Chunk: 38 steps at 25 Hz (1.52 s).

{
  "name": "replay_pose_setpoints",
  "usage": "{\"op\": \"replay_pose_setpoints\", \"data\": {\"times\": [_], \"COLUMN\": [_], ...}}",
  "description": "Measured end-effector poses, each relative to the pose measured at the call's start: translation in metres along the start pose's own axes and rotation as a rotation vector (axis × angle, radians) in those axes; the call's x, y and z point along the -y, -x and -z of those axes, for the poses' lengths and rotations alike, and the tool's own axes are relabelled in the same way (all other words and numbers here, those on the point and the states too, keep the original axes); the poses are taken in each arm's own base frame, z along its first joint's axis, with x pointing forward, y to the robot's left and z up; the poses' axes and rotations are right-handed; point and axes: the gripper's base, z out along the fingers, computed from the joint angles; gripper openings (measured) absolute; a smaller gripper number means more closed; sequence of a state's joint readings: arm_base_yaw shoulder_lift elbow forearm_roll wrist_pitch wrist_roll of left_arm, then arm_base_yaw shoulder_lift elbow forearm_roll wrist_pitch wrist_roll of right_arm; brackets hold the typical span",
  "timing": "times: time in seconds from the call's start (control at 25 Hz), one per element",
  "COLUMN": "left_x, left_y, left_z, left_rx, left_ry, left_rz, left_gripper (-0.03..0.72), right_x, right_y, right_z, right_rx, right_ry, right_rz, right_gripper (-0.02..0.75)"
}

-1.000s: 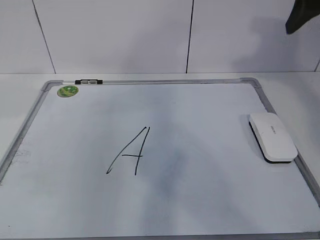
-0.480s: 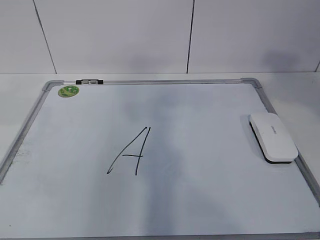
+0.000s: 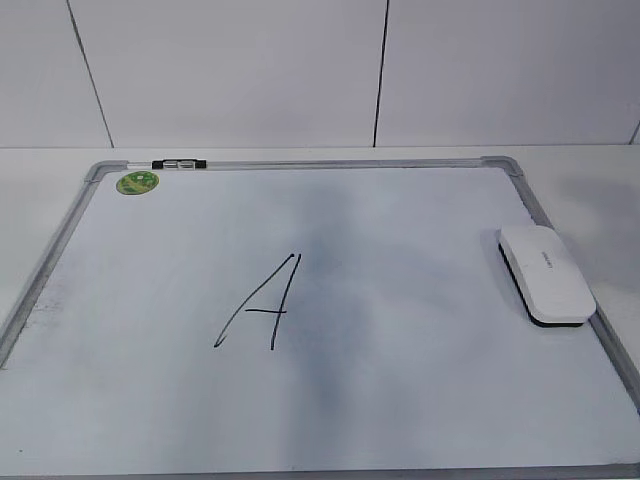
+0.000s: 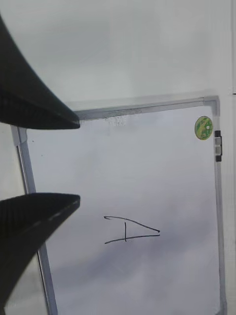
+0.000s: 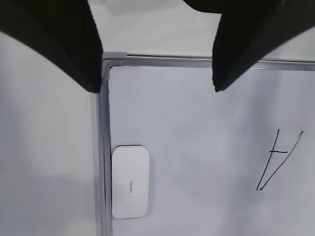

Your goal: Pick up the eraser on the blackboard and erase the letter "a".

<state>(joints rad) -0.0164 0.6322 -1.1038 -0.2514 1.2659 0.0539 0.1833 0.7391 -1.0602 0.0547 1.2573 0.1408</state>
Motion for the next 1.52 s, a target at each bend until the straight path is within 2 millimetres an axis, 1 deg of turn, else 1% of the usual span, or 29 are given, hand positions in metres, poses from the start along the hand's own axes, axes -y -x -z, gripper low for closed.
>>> {"op": "replay_pose_setpoints", "data": {"times": [0.08, 0.16, 0.28, 0.4, 0.64, 0.88, 1.04, 1.16, 1.32, 1.52], "left_x": [0.002, 0.003, 0.004, 0.003, 0.0, -0.008, -0.013, -0.016, -0.02, -0.021], "left_y": [-0.006, -0.014, -0.031, -0.052, -0.094, -0.129, -0.144, -0.151, -0.153, -0.151], "left_z": [0.008, 0.014, 0.017, 0.015, 0.009, 0.001, -0.01, -0.02, -0.033, -0.033], "left_rx": [0.029, 0.051, 0.058, 0.055, 0.061, 0.08, 0.116, 0.133, 0.142, 0.161], "left_ry": [-0.001, -0.006, -0.021, -0.032, -0.04, 0.007, 0.028, 0.033, 0.043, 0.056], "left_rz": [-0.007, -0.016, -0.027, -0.036, -0.048, -0.065, -0.069, -0.066, -0.06, -0.065], "left_gripper": [0.319, 0.319, 0.318, 0.309, 0.301, 0.3, 0.3, 0.3, 0.3, 0.298], "right_x": [0.001, 0.003, 0.006, 0.008, 0.014, 0.023, 0.028, 0.031, 0.034, 0.037], "right_y": [-0.016, -0.03, -0.05, -0.069, -0.105, -0.139, -0.154, -0.162, -0.162, -0.158], "right_z": [0.011, 0.018, 0.025, 0.028, 0.025, 0.013, -0.001, -0.011, -0.014, -0.021], "right_rx": [0.042, 0.071, 0.113, 0.143, 0.188, 0.222, 0.214, 0.198, 0.226, 0.272], "right_ry": [0.014, 0.02, 0.03, 0.035, 0.039, 0.016, -0.011, -0.026, -0.049, -0.083], "right_rz": [-0.005, -0.004, -0.004, -0.002, 0.03, 0.047, 0.054, 0.056, 0.062, 0.078], "right_gripper": [0.524, 0.524, 0.524, 0.524, 0.524, 0.523, 0.523, 0.523, 0.523, 0.523]}}
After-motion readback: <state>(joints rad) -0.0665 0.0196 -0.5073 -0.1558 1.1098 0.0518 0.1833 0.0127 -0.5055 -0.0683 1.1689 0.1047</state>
